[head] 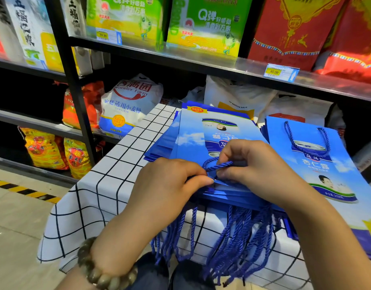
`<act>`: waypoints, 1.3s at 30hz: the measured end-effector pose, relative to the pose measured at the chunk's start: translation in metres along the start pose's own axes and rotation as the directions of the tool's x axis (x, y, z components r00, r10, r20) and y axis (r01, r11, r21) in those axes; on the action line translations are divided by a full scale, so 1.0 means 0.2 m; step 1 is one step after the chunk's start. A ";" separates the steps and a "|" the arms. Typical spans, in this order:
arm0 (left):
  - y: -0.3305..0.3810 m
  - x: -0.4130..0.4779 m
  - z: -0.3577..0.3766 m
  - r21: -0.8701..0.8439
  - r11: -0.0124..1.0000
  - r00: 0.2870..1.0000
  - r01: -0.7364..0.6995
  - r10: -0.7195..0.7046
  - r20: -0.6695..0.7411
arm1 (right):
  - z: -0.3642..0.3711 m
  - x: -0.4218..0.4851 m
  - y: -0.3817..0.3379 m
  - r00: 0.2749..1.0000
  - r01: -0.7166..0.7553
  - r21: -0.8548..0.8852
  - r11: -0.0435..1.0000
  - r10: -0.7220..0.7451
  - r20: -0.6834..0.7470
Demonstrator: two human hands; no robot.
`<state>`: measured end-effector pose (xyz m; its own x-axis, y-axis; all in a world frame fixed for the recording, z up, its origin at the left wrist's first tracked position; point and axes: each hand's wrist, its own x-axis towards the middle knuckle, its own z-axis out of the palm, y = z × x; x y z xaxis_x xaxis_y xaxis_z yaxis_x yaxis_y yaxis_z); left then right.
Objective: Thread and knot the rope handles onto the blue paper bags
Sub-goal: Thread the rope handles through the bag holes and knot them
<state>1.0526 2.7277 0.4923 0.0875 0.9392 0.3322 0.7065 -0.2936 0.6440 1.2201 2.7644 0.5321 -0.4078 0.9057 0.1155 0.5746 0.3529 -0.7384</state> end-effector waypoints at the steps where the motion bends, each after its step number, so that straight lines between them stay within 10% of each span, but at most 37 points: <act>1: 0.00 0.00 0.00 -0.007 1.000 1.000 0.001 -0.001 -0.012 | 0.00 0.00 -0.01 1.000 0.026 -0.081 0.996 -0.025 0.006; 5: 0.01 0.02 0.00 -0.017 0.999 0.997 0.035 -0.036 -0.065 | 0.00 -0.02 -0.02 0.990 0.135 -0.331 0.934 -0.140 0.008; 15: 0.09 0.01 0.04 0.137 0.990 0.921 -0.035 0.085 -0.381 | -0.01 -0.06 0.03 0.992 0.127 -0.319 0.939 -0.121 0.038; 27: 0.14 0.00 0.15 0.554 0.823 0.949 -0.128 0.263 -0.171 | 0.00 -0.05 0.04 0.995 0.080 -0.232 0.970 -0.091 -0.036; 31: 0.14 -0.01 0.07 0.408 0.881 0.959 -0.239 0.280 -0.043 | -0.02 -0.07 0.07 0.991 0.069 -0.181 0.981 -0.088 -0.098; 39: 0.11 0.07 -0.01 -0.233 0.971 0.998 0.045 -0.037 0.042 | 0.01 -0.13 0.09 0.986 0.055 -0.020 0.998 -0.057 -0.154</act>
<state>1.0668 2.7340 0.5124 0.0909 0.9559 0.2792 0.5262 -0.2841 0.8015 1.2402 2.7471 0.5139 -0.3263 0.9093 0.2583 0.5656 0.4067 -0.7174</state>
